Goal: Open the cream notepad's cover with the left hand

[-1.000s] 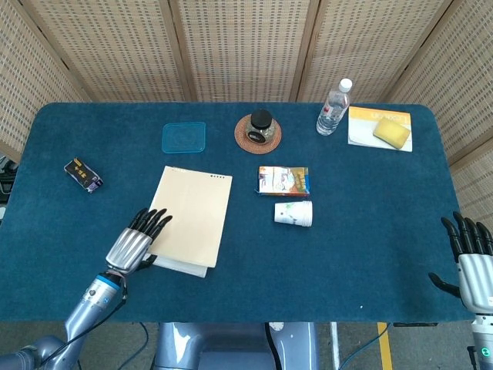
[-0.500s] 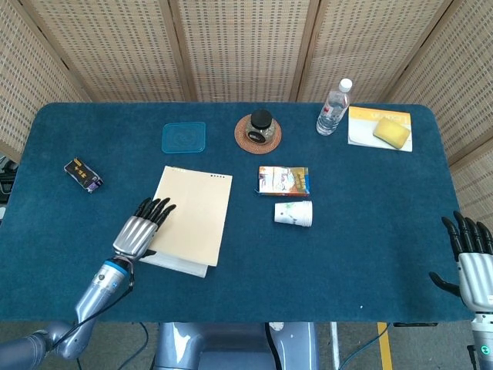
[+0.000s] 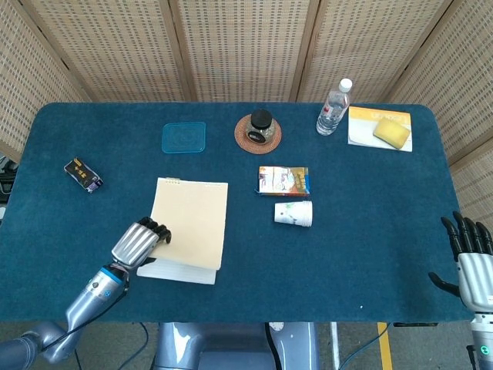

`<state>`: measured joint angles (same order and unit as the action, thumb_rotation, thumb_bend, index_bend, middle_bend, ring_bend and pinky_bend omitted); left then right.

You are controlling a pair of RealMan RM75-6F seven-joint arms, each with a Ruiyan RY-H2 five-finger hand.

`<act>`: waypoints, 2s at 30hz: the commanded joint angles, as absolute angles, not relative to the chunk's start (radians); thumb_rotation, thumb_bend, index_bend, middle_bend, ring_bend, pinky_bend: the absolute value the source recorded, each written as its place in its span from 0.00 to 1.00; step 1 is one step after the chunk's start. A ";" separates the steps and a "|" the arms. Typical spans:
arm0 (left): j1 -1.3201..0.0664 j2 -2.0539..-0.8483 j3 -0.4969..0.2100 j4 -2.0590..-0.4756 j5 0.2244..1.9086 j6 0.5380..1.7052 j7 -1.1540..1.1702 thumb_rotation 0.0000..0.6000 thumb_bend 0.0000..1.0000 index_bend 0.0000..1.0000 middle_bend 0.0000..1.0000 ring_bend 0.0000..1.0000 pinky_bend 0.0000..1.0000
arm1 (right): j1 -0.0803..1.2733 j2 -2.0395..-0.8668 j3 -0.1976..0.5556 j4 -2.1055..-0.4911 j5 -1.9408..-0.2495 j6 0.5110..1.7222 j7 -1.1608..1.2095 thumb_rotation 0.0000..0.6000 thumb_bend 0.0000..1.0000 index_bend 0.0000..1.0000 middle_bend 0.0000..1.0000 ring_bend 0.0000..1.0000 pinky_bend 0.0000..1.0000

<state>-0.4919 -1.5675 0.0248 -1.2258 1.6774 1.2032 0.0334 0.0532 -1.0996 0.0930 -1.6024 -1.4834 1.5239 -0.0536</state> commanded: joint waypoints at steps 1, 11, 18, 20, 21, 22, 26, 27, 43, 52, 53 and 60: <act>-0.478 -1.509 0.113 -1.210 1.784 1.286 -0.059 1.00 0.62 0.78 0.59 0.45 0.34 | 0.054 -1.101 0.091 -1.603 -1.484 1.523 -0.058 1.00 0.00 0.00 0.00 0.00 0.00; -0.503 -1.419 0.050 -1.335 1.703 1.321 -0.329 1.00 0.64 0.78 0.60 0.46 0.34 | 0.057 -1.112 0.086 -1.602 -1.492 1.520 -0.086 1.00 0.00 0.00 0.00 0.00 0.00; -0.580 -1.361 -0.089 -1.442 1.555 1.213 -0.268 1.00 0.61 0.77 0.59 0.46 0.34 | 0.058 -1.113 0.090 -1.603 -1.485 1.520 -0.089 1.00 0.00 0.00 0.00 0.00 0.00; -0.611 -1.353 -0.132 -1.457 1.515 1.178 -0.215 1.00 0.61 0.76 0.59 0.46 0.34 | 0.059 -1.112 0.092 -1.603 -1.480 1.518 -0.088 1.00 0.00 0.00 0.00 0.00 0.00; -0.628 -1.353 -0.154 -1.459 1.493 1.161 -0.182 1.00 0.60 0.76 0.59 0.46 0.34 | 0.059 -1.112 0.094 -1.603 -1.477 1.516 -0.087 1.00 0.00 0.00 0.00 0.00 0.00; -0.651 -1.355 -0.184 -1.460 1.461 1.136 -0.137 1.00 0.60 0.76 0.59 0.46 0.34 | 0.060 -1.111 0.097 -1.602 -1.472 1.515 -0.086 1.00 0.00 0.00 0.00 0.00 0.00; -0.735 -1.377 -0.263 -1.434 1.361 1.051 0.011 1.00 0.55 0.75 0.58 0.46 0.34 | 0.062 -1.110 0.106 -1.599 -1.455 1.510 -0.085 1.00 0.00 0.00 0.00 0.00 0.00; -0.748 -1.384 -0.273 -1.428 1.346 1.040 0.032 1.00 0.54 0.74 0.58 0.46 0.34 | 0.063 -1.110 0.107 -1.598 -1.452 1.509 -0.085 1.00 0.00 0.00 0.00 0.00 0.00; -0.953 -1.578 -0.416 -1.216 1.045 0.931 0.320 1.00 0.00 0.00 0.00 0.00 0.00 | 0.070 -1.117 0.121 -1.598 -1.416 1.497 -0.114 1.00 0.00 0.00 0.00 0.00 0.00; -0.901 -1.504 -0.400 -1.292 1.113 1.028 0.259 1.00 0.00 0.00 0.00 0.00 0.00 | 0.074 -1.119 0.118 -1.597 -1.414 1.487 -0.109 1.00 0.00 0.00 0.00 0.00 0.00; -0.886 -1.485 -0.396 -1.315 1.124 1.045 0.251 1.00 0.00 0.00 0.00 0.00 0.00 | 0.073 -1.117 0.117 -1.599 -1.418 1.488 -0.105 1.00 0.00 0.00 0.00 0.00 0.00; -0.786 -1.357 -0.397 -1.447 1.138 1.160 0.238 1.00 0.00 0.00 0.00 0.00 0.00 | 0.067 -1.110 0.105 -1.611 -1.448 1.505 -0.097 1.00 0.00 0.00 0.00 0.00 0.00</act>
